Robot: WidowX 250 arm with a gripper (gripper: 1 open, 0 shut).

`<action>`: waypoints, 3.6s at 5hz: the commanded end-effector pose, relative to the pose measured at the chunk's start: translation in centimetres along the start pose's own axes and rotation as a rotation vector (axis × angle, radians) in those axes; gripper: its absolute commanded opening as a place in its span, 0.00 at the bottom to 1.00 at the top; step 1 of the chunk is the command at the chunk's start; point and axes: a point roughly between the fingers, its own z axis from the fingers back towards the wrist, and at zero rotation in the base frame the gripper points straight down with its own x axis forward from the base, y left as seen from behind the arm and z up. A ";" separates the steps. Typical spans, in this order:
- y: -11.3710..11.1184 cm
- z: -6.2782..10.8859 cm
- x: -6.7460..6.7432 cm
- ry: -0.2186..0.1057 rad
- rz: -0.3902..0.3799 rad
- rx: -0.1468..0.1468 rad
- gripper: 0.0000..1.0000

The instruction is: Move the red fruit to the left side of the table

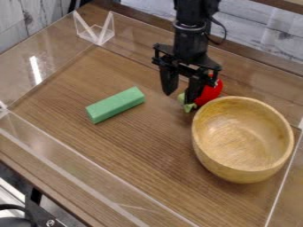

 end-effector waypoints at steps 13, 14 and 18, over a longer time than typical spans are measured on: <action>0.5 1.1 6.1 -0.021 -0.285 -0.003 1.00; -0.4 0.1 5.9 -0.006 -0.277 -0.008 1.00; 1.3 3.1 4.1 -0.039 -0.251 -0.023 0.00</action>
